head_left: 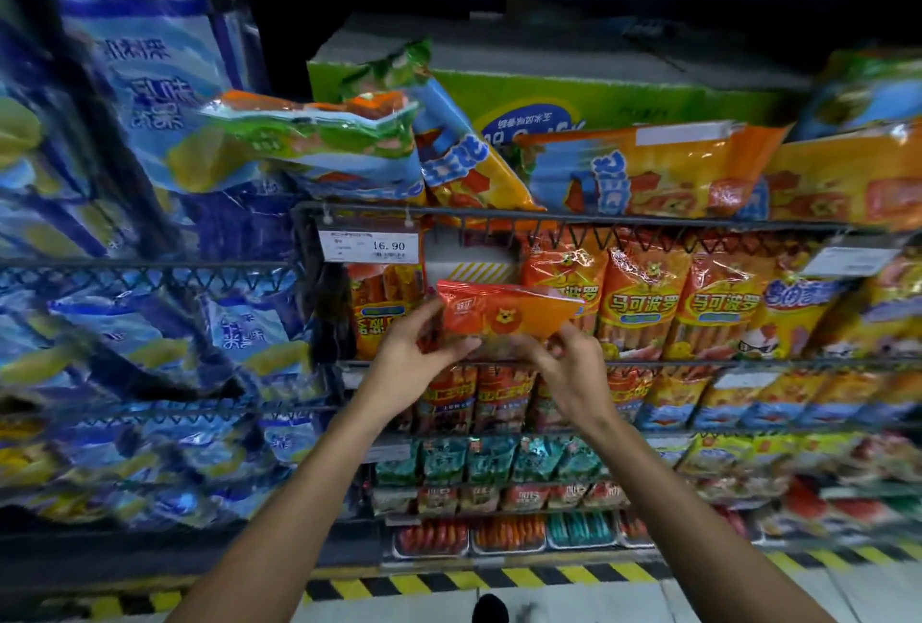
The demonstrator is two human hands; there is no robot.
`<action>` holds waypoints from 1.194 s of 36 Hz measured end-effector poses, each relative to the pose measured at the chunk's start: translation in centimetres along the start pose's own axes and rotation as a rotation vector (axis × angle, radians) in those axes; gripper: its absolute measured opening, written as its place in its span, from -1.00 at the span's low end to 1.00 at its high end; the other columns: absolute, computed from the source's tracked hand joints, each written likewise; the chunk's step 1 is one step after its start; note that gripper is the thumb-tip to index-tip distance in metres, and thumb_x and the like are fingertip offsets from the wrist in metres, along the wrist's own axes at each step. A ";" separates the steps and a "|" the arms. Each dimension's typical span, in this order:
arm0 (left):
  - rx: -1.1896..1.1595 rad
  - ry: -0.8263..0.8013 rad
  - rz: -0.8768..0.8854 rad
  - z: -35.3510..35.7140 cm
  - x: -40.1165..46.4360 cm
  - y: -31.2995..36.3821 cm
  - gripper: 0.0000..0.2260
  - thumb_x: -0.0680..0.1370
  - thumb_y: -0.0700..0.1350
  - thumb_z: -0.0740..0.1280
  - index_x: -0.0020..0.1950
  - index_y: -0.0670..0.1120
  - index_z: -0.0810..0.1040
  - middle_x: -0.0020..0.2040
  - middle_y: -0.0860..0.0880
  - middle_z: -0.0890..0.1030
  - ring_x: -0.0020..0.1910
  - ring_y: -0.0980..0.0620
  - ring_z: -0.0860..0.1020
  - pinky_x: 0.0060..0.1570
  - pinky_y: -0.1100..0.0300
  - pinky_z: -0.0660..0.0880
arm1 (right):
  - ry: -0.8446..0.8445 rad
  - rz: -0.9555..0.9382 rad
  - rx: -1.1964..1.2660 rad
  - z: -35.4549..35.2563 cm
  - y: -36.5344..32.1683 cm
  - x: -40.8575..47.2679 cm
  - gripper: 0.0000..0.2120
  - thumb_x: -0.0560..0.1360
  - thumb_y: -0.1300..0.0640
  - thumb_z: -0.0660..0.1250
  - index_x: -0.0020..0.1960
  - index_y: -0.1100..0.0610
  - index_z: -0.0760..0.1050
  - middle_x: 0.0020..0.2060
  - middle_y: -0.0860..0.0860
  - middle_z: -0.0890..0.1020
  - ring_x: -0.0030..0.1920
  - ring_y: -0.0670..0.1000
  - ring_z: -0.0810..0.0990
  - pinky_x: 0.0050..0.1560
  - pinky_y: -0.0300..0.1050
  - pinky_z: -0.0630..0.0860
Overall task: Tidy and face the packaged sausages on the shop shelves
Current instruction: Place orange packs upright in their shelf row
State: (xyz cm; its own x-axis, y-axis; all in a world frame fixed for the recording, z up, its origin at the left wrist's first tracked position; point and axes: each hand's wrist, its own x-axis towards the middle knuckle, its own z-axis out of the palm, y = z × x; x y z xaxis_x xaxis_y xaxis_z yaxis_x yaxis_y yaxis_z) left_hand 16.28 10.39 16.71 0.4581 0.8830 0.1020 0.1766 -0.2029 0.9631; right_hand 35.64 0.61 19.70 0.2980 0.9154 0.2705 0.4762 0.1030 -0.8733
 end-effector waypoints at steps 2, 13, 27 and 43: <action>0.010 0.022 0.033 -0.2 -0.5 1.1 -0.21 0.34 0.40 0.54 0.42 -0.03 0.54 0.37 0.04 0.60 0.39 0.03 0.53 0.39 -0.09 0.48 | 0.025 0.008 0.031 0.1 -0.2 -0.3 -0.70 0.54 0.32 0.44 -0.09 -0.09 0.52 -0.24 -0.49 0.61 -0.19 -0.41 0.57 -0.13 -0.53 0.42; -0.207 0.035 0.094 0.9 -3.6 3.4 -0.60 0.49 0.10 0.47 0.30 0.10 0.56 0.22 0.18 0.67 0.24 0.14 0.62 0.24 0.08 0.56 | 0.192 -0.049 0.195 0.3 -0.6 -2.0 -0.52 0.51 -0.01 0.45 0.35 0.21 0.59 0.22 0.01 0.69 0.28 -0.08 0.61 0.26 -0.16 0.56; -0.175 0.027 0.004 0.6 -3.1 1.2 -0.43 0.35 -0.10 0.63 0.32 -0.02 0.54 0.17 0.09 0.71 0.15 0.10 0.68 0.10 0.20 0.61 | 0.095 0.111 0.321 2.1 0.4 -2.9 -0.67 0.56 0.06 0.41 0.29 0.15 0.62 0.13 -0.01 0.73 0.18 -0.04 0.67 0.14 -0.17 0.57; -0.178 -0.214 -0.054 0.9 -2.2 2.2 -0.47 0.46 0.00 0.50 0.42 0.09 0.48 0.29 0.19 0.63 0.29 0.18 0.58 0.20 0.26 0.54 | 0.048 0.141 0.352 0.7 3.0 -5.0 -0.57 0.47 0.25 0.50 0.32 0.11 0.56 0.12 -0.08 0.73 0.14 -0.04 0.70 0.06 -0.16 0.66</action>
State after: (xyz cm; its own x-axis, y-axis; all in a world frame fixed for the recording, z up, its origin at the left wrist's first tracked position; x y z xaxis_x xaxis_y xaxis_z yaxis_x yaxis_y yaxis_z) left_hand 16.46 7.66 18.35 0.6289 0.7774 0.0126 0.0589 -0.0638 0.9962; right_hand 35.00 -3.43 15.49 0.3830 0.9116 0.1491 0.1168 0.1123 -0.9868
